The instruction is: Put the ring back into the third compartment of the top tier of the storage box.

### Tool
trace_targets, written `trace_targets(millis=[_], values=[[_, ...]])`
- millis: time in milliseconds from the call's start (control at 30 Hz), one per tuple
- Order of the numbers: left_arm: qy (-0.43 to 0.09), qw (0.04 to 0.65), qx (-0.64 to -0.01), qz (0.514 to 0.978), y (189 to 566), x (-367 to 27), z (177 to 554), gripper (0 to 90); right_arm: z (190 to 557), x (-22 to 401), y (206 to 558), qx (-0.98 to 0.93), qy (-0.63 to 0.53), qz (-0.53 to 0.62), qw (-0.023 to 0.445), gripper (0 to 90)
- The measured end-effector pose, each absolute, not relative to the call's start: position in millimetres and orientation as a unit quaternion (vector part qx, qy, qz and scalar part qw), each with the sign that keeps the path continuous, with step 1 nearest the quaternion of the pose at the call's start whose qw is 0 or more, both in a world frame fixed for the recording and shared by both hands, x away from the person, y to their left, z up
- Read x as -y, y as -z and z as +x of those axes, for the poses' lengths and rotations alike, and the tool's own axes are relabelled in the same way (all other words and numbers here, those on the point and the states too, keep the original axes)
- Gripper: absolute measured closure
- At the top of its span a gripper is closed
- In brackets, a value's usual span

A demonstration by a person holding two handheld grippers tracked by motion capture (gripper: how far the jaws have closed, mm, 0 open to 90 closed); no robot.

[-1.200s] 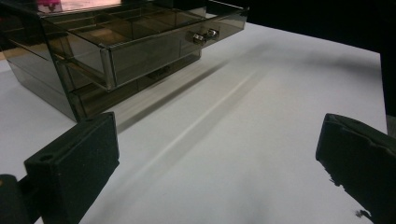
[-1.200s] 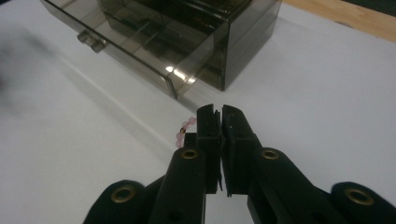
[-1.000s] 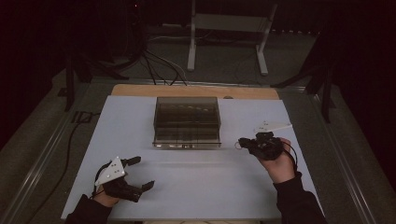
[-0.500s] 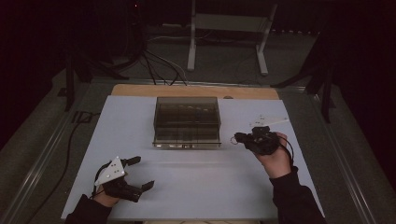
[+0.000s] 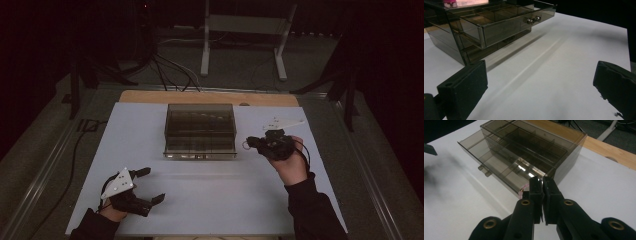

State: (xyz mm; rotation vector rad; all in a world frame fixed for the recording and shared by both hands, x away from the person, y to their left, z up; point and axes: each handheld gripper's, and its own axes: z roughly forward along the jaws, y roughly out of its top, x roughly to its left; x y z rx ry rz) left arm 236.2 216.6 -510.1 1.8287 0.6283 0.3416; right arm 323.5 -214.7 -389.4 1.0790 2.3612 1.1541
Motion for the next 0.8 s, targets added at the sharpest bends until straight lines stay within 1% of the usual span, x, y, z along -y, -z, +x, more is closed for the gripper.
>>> trace_targets(millis=[800], values=[[-0.143, 0.556, -0.264, 0.775, 510.1, -216.4, 236.7, 0.6, 343.3, 182.9, 380.5, -0.831, -0.402, 0.356, 0.145, 86.9]])
